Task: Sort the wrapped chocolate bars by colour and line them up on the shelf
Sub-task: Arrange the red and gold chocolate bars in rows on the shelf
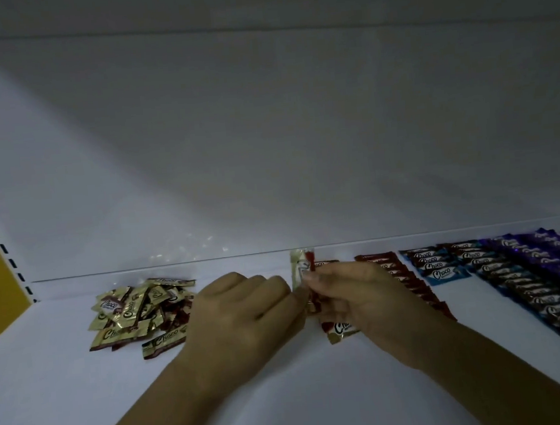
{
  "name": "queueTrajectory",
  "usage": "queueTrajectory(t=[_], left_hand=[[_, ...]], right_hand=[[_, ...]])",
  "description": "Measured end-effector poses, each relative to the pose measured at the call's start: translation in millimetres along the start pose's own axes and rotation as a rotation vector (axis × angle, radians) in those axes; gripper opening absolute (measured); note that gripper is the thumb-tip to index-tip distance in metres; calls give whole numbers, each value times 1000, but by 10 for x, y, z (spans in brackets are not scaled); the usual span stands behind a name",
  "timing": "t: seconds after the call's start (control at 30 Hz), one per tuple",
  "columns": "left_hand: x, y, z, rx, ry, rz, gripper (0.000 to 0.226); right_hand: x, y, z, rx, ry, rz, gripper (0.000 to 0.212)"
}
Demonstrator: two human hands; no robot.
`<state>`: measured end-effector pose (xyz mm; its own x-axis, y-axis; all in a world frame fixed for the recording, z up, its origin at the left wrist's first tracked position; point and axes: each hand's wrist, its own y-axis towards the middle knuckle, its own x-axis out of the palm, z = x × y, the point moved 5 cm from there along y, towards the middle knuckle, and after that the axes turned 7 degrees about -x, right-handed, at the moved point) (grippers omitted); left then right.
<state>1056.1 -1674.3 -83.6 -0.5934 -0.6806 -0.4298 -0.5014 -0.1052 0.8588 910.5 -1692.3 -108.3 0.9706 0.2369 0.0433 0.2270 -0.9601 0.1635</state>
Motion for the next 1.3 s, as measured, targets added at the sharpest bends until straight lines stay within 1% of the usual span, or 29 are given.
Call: queueTrajectory(t=[0.03,0.07,0.13,0.17,0.2,0.23,0.3,0.33,0.4,0.5,0.53,0.6,0.67,0.73,0.8,0.93,1.13,1.2,1.3], left_hand=[[44,1,16,-37,-19,-52,13],[89,-1,3,-126,-66,-118,18],[184,-49,-56,-371,-176,-263,34],[237,-98,-72,-459,-199,-333,37],[297,-154,-76,-513,-211,-405,34],[353,-207,-79,-540,-213,-473,29],[429,-269,-83,-530,-183,-563,20],[451,-288,-80,-513,-176,-595,20],[494,-327,-71,-502,-168,-672,28],[563,-378,-33,-542,-168,-783,49],[598,-406,-17,-579,-186,-837,62],[647,-474,22,-671,-236,-974,92],[654,-511,75,-681,-237,-1077,110],[656,-526,96,-662,-213,-1117,123],[681,-528,99,-655,-187,-1152,125],[767,-514,113,-641,-151,-1230,124],[855,-485,124,-630,-152,-1230,124],[874,-484,126,-625,-160,-1234,121],[900,-475,138,-606,-179,-1224,109]], right_hand=[[-44,-4,-37,-22,-20,32,17],[-134,-5,-93,-61,-114,77,12],[-365,-9,-258,-176,-510,148,7],[-456,-18,-331,-202,-695,145,4],[-519,-23,-369,-189,-818,103,4],[-543,-25,-366,-154,-878,25,6],[-527,-32,-289,-80,-981,-136,11],[-521,-32,-236,-61,-1041,-183,10],[-513,-21,-141,-47,-1122,-225,5],[-473,-13,-78,-94,-1177,-230,6],[-461,-13,-79,-118,-1192,-224,5],[-443,-17,-84,-159,-1216,-213,12],[-435,-16,-81,-181,-1215,-217,14],[-437,-14,-76,-180,-1239,-224,22],[-442,-13,-74,-173,-1273,-232,27],[-428,-8,-80,-183,-1289,-236,27],[-435,-10,-90,-172,-1304,-228,29],[-430,-9,-83,-168,-1298,-236,30],[-428,-5,-73,-169,-1293,-237,30]])
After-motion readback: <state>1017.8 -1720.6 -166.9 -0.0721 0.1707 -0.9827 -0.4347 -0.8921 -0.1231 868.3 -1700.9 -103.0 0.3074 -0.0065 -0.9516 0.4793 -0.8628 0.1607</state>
